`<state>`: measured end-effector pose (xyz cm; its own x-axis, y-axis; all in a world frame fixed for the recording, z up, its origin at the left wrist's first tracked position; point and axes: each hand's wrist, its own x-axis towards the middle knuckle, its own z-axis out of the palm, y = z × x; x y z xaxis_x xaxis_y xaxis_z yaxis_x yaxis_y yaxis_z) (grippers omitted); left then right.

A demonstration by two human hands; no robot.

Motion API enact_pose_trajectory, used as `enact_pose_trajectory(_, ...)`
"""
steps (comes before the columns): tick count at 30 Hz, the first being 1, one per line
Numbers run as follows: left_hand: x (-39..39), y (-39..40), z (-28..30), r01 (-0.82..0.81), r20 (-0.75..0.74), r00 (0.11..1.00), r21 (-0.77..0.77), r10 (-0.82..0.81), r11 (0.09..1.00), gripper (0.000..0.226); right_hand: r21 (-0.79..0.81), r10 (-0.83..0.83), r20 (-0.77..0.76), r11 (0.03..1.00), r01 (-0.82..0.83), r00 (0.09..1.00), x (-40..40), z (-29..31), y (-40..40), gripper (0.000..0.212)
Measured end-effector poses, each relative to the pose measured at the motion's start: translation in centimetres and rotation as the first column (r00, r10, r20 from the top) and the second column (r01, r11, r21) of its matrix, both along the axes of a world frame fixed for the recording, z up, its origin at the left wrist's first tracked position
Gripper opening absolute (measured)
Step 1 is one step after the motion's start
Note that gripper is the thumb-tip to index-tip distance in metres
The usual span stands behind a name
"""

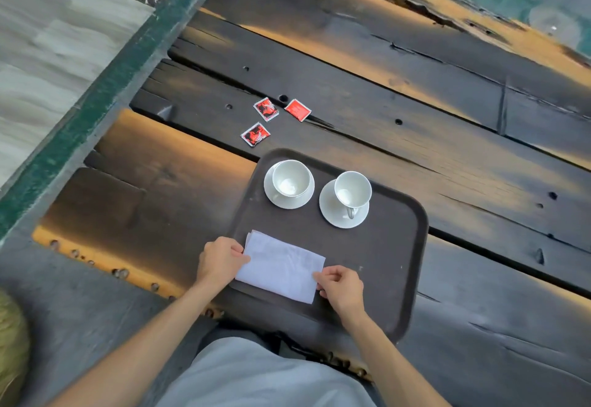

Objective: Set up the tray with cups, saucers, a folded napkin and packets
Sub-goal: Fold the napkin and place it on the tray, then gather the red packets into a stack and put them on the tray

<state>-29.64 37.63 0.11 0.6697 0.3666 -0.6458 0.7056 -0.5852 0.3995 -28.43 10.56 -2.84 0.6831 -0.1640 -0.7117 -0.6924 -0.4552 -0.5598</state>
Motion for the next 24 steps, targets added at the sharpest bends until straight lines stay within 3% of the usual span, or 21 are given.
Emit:
enact_pose_trajectory(6,0.4,0.1,-0.1,-0.044,-0.021,0.999,0.008,0.044,0.999,0.023,-0.012,0.039,-0.021,0.999,-0.039,0.999,0.0,0.3,0.1,0.011)
enact_pose_trajectory(9,0.8,0.1,0.2,0.026,-0.039,0.999,0.058,-0.024,0.998,0.018,-0.015,0.046,-0.057,0.999,-0.047,0.997,0.7,0.9,0.5,0.01)
enact_pose_trajectory(13,2.8,1.0,1.3,0.203,-0.092,0.977,0.104,-0.193,0.974,0.015,-0.202,0.337,-0.127,0.912,-0.357,0.933,2.9,3.2,0.8,0.026)
enact_pose_trajectory(15,4.8,2.2,2.5,0.208,-0.06,0.977,0.055,-0.205,0.977,0.016,-0.289,0.441,-0.044,0.853,-0.434,0.896,4.7,5.4,0.9,0.025)
enact_pose_trajectory(17,7.9,3.8,3.6,0.174,0.042,0.984,-0.015,-0.173,0.985,0.021,-0.31,0.456,0.099,0.859,-0.408,0.884,7.1,8.1,1.5,0.019)
enact_pose_trajectory(21,14.9,7.0,5.7,0.126,0.251,0.963,-0.086,-0.101,0.988,0.024,-0.232,0.419,0.34,0.905,-0.357,0.842,14.2,12.9,4.0,0.017)
enact_pose_trajectory(24,19.5,9.0,6.0,0.08,0.3,0.953,-0.125,-0.039,0.989,0.029,-0.219,0.431,0.437,0.902,-0.371,0.79,20.1,13.6,7.0,0.016)
